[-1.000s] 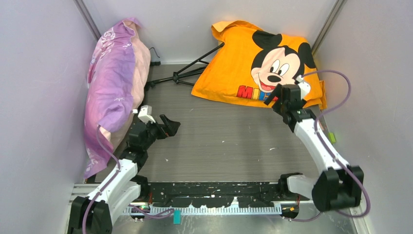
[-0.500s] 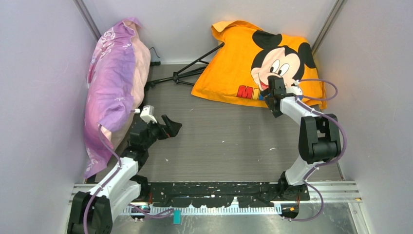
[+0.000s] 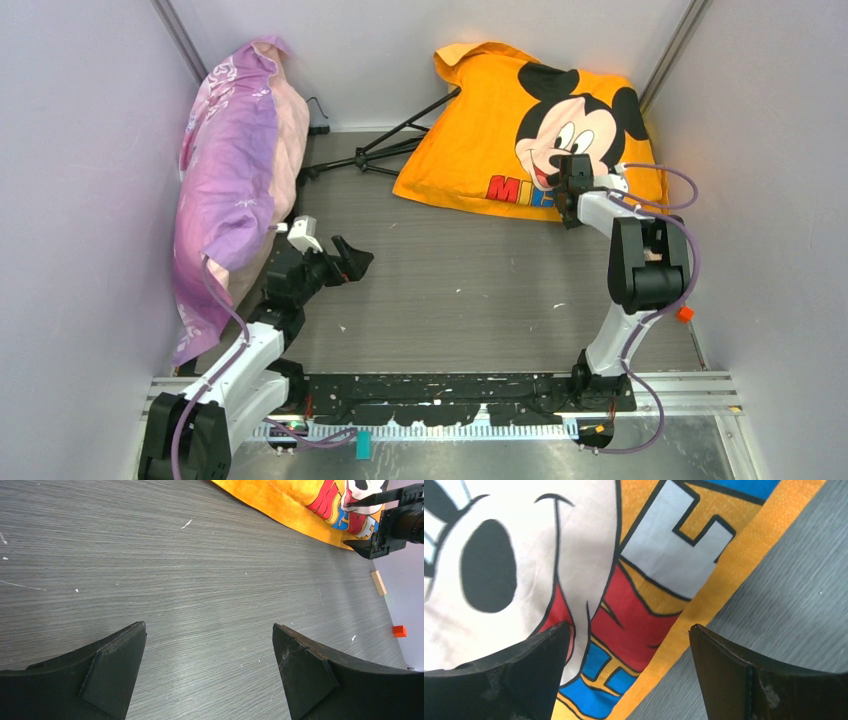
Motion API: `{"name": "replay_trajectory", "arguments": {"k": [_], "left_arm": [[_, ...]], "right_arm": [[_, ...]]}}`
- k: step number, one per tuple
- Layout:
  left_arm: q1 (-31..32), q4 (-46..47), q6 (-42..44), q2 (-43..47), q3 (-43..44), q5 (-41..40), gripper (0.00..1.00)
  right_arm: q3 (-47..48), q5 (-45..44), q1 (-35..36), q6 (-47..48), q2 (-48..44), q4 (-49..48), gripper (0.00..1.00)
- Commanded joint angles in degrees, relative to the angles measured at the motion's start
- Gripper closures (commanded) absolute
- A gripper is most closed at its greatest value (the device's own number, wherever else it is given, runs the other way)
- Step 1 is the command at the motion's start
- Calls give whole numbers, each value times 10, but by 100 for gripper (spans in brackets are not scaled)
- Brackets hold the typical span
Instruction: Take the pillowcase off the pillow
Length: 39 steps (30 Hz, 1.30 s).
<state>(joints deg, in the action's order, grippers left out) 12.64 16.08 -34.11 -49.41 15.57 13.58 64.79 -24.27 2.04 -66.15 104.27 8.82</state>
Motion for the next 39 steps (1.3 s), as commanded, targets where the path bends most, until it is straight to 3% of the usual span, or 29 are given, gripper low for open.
{"name": "replay_trajectory", "arguments": {"k": [1,2,3,6,8,16,22,39], "left_arm": [[1,27,3,1,5,5,0],[1,27,4,2,4,5,0],[1,27,4,3,4,5,0],[1,26,4,5,3,4,0],[1,26,4,6,4,7,0],[1,30,3,4,4,12,2],[1,27,3,10,5,13,2],[1,11,5,49,0,4,3]], "right_arm": [[46,-19,-1,23,4,-10,14],[41,-19,0,34,-4,-18,18],[35,-21,-1,44,-15,-29,28],[12,-9,-1,88,-68,-82,84],[13,-2,-1,115,-105,-86,98],[118,59,5,194,-236,-23,100],[199,122,14,199,-312,25,100],[506,418,34,153,-341,324,100]]}}
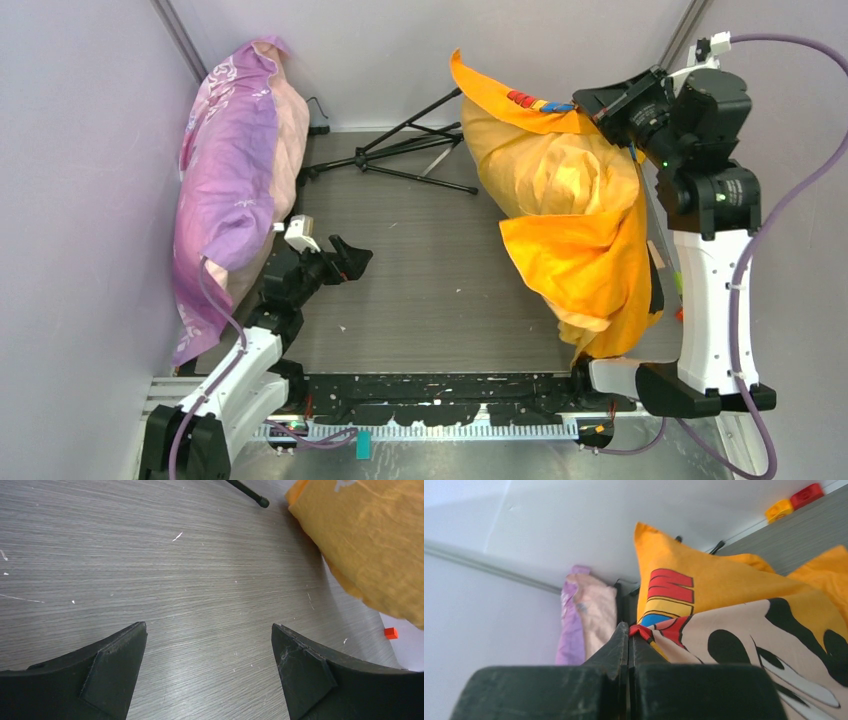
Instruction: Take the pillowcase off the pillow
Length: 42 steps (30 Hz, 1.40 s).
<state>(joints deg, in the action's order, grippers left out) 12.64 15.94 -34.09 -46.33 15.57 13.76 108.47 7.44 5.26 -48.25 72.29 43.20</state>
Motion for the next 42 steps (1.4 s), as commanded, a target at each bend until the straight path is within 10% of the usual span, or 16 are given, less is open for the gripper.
{"name": "replay_trajectory", "arguments": {"k": [1,7,18,27,32,40,42], "left_arm": [[1,12,5,21,-1,2,3],[1,4,7,33,-1,0,3],[1,6,3,40,-5,-2,3],[1,34,-4,-1,-1,21,3],[1,38,-5,-26,7,39,3],[1,-112,-145,-82,54,24,0],[1,-145,-177,-96,67,46,0]], "right_arm": [[63,114,2,-33,-26,-24,100],[-32,110,3,-24,-77,-45,97],[-381,-436,2,137,-317,-69,84],[-363,-161,2,177,-278,-29,79],[-339,-9,2,184,-227,6,12],[-378,198,30,224,-165,79,10],[-376,137,115,239,-164,113,10]]}}
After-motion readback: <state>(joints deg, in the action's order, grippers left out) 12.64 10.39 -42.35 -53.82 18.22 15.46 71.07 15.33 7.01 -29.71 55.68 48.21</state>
